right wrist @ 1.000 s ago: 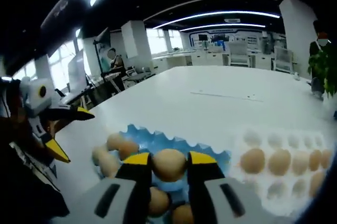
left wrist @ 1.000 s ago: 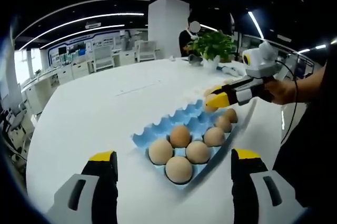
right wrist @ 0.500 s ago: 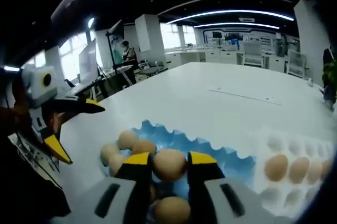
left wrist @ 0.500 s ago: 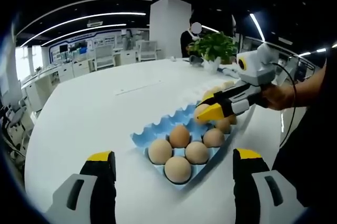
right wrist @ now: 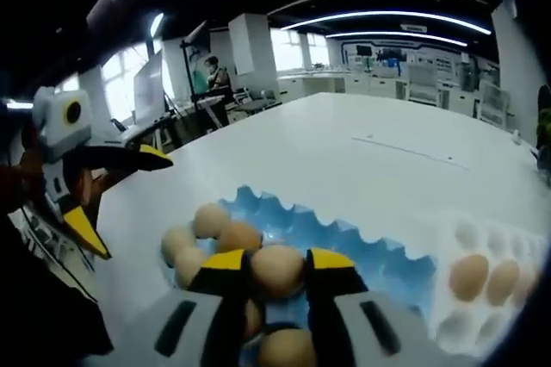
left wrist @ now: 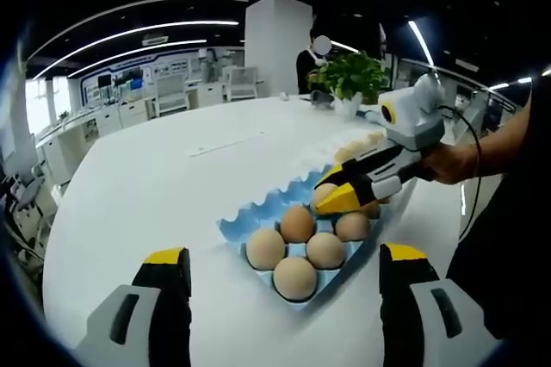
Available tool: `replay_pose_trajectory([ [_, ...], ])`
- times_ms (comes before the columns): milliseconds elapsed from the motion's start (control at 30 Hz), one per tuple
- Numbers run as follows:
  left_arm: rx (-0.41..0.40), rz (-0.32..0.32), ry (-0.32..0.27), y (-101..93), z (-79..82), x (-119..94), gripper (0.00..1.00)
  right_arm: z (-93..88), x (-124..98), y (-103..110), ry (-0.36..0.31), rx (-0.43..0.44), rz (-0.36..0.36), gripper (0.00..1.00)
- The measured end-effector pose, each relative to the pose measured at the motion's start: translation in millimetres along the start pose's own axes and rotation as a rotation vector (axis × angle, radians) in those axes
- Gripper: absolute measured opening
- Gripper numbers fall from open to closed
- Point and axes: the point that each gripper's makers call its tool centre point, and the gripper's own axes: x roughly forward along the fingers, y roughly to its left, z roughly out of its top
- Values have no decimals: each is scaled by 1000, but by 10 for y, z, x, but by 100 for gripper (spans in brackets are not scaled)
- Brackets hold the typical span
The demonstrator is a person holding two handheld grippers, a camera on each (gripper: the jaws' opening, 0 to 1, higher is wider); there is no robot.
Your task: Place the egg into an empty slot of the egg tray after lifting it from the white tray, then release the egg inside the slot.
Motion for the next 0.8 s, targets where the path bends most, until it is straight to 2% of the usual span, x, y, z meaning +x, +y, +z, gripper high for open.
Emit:
replay_pose_trajectory([
  [233, -6, -8, -1, -25, 1, 11, 91, 15, 31, -18, -2, 8, 0, 26],
  [433, -6, -3, -3, -25, 5, 12, 90, -5, 69, 37, 13, -80, 4, 26],
  [800, -3, 8, 0, -7, 4, -16, 89, 19, 111, 24, 2, -78, 18, 26],
])
